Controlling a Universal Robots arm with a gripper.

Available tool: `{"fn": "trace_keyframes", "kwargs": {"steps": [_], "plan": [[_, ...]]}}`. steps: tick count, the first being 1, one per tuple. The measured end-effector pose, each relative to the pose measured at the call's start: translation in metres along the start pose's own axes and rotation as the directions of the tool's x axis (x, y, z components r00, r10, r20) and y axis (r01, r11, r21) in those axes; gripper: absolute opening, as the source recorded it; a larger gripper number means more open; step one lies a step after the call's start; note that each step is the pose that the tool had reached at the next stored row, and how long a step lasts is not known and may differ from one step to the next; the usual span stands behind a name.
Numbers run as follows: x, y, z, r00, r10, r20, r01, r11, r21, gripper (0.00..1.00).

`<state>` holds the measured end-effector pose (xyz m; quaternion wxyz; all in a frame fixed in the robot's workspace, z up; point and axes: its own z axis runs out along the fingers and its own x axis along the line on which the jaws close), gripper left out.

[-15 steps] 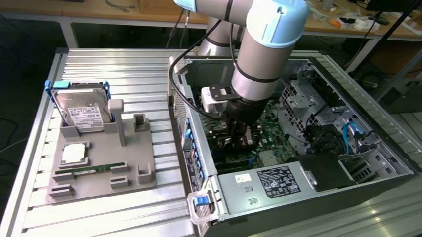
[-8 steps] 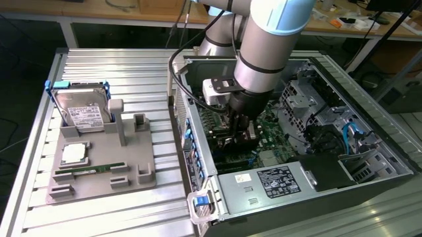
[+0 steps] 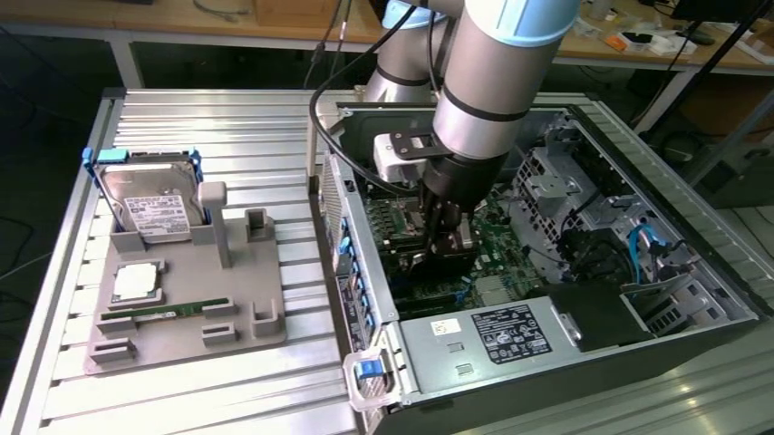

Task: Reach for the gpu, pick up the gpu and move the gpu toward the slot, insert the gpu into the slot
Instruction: 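Insert the gpu into the slot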

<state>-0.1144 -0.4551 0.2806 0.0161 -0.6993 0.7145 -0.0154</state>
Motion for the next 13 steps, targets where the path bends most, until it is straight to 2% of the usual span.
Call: {"fn": "trace_keyframes", "kwargs": {"steps": [2,3,5,13], "plan": [[0.0000,0.0000,0.0000,1.0000,0.000,0.0000,0.000,1.0000,0.0000,0.20],[0.0000,0.0000,-0.0001,1.0000,0.000,-0.0001,0.000,1.0000,-0.0001,0.20],[0.0000,0.0000,-0.0001,1.0000,0.000,-0.0002,0.000,1.0000,-0.0001,0.11],[0.0000,0.0000,-0.0001,1.0000,0.000,-0.0002,0.000,1.0000,-0.0001,0.11]]}}
